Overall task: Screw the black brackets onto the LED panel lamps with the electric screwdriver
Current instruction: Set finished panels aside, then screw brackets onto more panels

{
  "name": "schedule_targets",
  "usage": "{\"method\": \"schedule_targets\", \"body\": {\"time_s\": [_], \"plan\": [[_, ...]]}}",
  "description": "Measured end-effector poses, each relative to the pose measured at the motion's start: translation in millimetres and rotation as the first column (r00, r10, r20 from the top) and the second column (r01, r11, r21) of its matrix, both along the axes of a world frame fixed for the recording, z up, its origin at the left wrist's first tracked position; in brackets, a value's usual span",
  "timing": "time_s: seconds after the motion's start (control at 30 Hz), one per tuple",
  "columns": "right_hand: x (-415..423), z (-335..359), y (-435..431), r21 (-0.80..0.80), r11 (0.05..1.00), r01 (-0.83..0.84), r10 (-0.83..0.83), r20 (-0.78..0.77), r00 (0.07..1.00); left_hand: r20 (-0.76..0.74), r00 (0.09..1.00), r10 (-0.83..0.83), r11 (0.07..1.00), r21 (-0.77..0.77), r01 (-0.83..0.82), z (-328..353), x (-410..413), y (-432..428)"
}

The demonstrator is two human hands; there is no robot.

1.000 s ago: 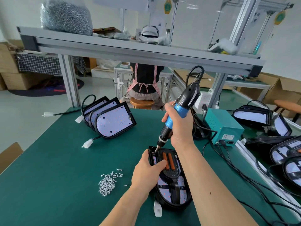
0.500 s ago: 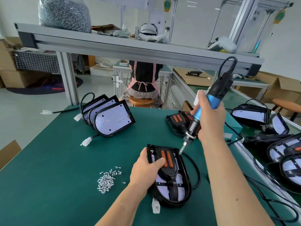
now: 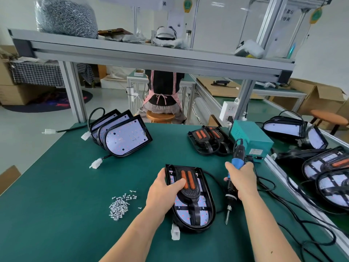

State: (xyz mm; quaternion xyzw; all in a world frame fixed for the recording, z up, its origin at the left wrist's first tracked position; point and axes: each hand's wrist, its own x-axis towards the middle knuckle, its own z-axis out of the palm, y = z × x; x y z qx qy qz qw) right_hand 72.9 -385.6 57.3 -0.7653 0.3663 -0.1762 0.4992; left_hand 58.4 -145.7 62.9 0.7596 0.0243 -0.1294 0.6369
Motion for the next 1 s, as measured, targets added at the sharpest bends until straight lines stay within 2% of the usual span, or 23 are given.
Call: {"method": "schedule_targets", "body": {"time_s": [0.07, 0.13, 0.3, 0.4, 0.5, 0.57, 0.67, 0.8, 0.9, 1.0], "plan": [[-4.1, -0.4, -0.2, -0.242, 0.968, -0.064, 0.017, -0.195, 0.981, 0.003, 1.0, -0.004, 1.0, -0.007, 0.004, -0.9, 0.1, 0.3], [-7.5, -1.4, -0.3, -0.361, 0.925, -0.116, 0.011, -0.282, 0.959, 0.012, 1.0, -0.003, 1.0, -0.013, 0.004, -2.5, 0.4, 0.6], [-14.1, -5.5, 8.0, -0.398, 0.909, -0.123, 0.024, -0.246, 0.969, 0.039, 0.999, 0.003, 1.0, -0.004, -0.003, -7.1, 2.3, 1.5], [-20.9, -7.5, 15.9, -0.477, 0.865, -0.153, 0.023, -0.268, 0.963, 0.046, 0.999, 0.007, 1.0, 0.018, -0.008, -5.7, 2.7, 1.7], [-28.9, -5.2, 32.6, -0.675, 0.715, -0.183, 0.035, -0.227, 0.973, 0.06, 0.998, 0.006, 1.0, 0.014, -0.007, -8.9, 4.8, 2.2], [-33.1, -7.4, 51.0, -0.73, 0.645, -0.226, 0.164, -0.157, 0.974, 0.065, 0.998, 0.013, 1.0, 0.006, -0.014, -11.2, 5.8, 2.2], [-38.0, -11.4, 70.8, -0.672, 0.64, -0.373, 0.274, -0.253, 0.928, 0.077, 0.997, 0.023, 1.0, -0.002, -0.023, -14.1, 7.0, 2.2], [-39.2, 3.9, 75.7, -0.516, 0.723, -0.459, 0.32, -0.339, 0.885, 0.095, 0.994, 0.046, 0.999, 0.022, -0.049, -17.7, 7.2, 1.2], [-39.5, 9.3, 93.1, -0.234, 0.842, -0.486, 0.443, -0.214, 0.871, 0.107, 0.991, 0.075, 0.997, 0.027, -0.078, -19.8, 6.0, -0.3], [-40.4, 3.8, 97.6, -0.046, 0.91, -0.412, 0.41, -0.055, 0.911, 0.087, 0.989, 0.118, 0.992, 0.027, -0.12, -19.7, 6.6, -1.1]]}}
